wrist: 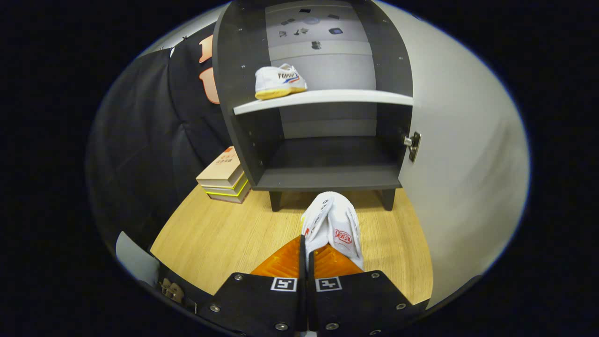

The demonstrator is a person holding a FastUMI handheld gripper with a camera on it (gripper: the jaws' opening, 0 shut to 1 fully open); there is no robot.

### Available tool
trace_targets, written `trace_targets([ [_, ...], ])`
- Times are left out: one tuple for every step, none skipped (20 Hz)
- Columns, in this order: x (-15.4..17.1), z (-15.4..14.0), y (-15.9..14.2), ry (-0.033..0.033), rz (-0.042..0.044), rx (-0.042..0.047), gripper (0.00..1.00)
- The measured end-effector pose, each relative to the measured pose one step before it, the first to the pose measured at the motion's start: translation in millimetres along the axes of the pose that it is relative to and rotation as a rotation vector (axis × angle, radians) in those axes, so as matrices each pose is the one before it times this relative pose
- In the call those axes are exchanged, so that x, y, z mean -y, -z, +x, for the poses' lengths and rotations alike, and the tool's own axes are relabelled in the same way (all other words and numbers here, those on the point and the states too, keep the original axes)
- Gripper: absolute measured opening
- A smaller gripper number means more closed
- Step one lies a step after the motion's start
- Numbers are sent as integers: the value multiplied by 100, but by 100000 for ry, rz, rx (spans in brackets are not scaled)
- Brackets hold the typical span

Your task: Open the shoe cabinet door, grab the shoes and put them into the shoe cabinet, then close the shoe cabinet door.

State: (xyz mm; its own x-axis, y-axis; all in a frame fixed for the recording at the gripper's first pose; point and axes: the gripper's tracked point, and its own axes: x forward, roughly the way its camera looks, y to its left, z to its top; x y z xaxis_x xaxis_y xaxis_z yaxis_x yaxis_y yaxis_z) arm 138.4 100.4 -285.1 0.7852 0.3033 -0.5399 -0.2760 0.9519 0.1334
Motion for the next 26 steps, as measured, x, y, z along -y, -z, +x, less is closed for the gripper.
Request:
trace_targets([
  [-182,-675,-1613,-302,30,2897,0],
  [-161,-571,-1629,-215,46,2824,0],
  [-42,-564,-1512,105,-89,2127,0],
  [-86,-528,-1449,-180,472,2026,0],
  [-130,-568,-1447,-194,-109,2407,0],
  [-118,-354,-1384,-373,-205,2479,0],
  [-148,-500,-1417,-793,238,2659,0],
  [-233,228,-1444,-628,-503,1633,0],
  [-65,336,-1412,-745,-1118,1934,0],
  [160,584,-1016,-27,-1244,1933,0],
  [81,343,-1018,32,-1383,1117,0],
  [378,403,-1162,388,-1798,2322,0],
  [417,539,-1199,349,-987,1174,0],
  [242,660,-1224,-120,88,1831,0],
  [328,835,-1119,19,-136,1625,0],
  [513,976,-943,110,-510,1114,0],
  [518,1017,-874,218,-627,775,0],
  [557,1247,-617,512,-1416,581,0],
  [608,1196,-709,428,-834,428,0],
  [525,1269,-727,392,-586,192,0],
  [592,1324,-474,396,-241,-450,0],
  [495,1563,-420,508,-7,3,0],
  [558,1359,-346,693,-828,-443,0],
  [455,1501,-214,658,-706,-887,0],
  [387,1460,-221,656,-1009,-366,0],
  [431,1229,13,368,-607,-1388,0],
])
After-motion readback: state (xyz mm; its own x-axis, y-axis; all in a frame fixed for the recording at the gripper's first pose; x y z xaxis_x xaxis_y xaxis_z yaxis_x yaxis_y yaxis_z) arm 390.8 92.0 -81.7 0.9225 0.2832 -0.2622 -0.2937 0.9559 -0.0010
